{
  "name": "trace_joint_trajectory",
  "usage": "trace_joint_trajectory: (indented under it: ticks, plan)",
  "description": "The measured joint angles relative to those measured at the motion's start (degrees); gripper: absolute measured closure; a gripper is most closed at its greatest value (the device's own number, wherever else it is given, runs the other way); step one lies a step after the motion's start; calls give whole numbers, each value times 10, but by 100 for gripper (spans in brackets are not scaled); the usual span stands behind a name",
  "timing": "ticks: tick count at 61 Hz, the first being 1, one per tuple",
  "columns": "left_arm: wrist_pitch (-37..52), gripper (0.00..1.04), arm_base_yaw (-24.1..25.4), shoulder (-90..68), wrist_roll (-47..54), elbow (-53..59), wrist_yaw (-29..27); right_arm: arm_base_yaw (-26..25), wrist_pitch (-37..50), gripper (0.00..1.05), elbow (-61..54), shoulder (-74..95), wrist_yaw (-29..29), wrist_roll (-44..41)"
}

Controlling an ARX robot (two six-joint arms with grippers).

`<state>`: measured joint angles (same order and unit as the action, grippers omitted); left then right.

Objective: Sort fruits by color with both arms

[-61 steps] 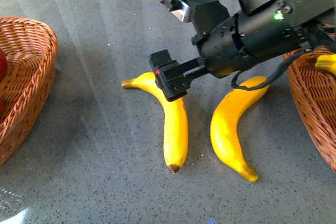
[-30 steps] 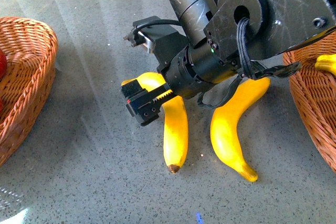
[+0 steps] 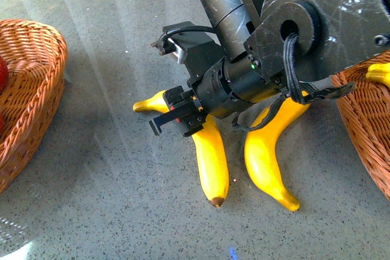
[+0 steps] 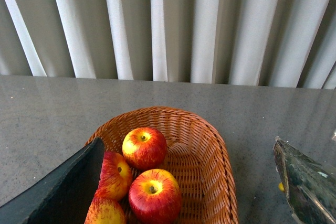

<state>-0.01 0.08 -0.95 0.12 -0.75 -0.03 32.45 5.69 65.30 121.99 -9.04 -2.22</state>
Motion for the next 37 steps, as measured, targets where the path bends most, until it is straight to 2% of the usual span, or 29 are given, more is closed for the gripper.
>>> trace_joint_trajectory:
  ticks: [10, 15, 21, 27, 31, 37]
  plan:
    - [0, 9, 0, 0, 0, 0, 0, -21, 43, 71, -43, -72, -6, 36]
    - [0, 9, 0, 0, 0, 0, 0, -50, 89, 71, -79, -151, 7, 58]
    - [0, 9, 0, 0, 0, 0, 0, -84, 104, 71, -113, -221, 14, 71]
    - [0, 9, 0, 0, 0, 0, 0, -137, 117, 71, -160, -297, 17, 81]
    - [0, 9, 0, 0, 0, 0, 0, -207, 120, 71, -208, -357, 7, 90]
    - [0, 9, 0, 0, 0, 0, 0, -287, 118, 71, -243, -382, -9, 89]
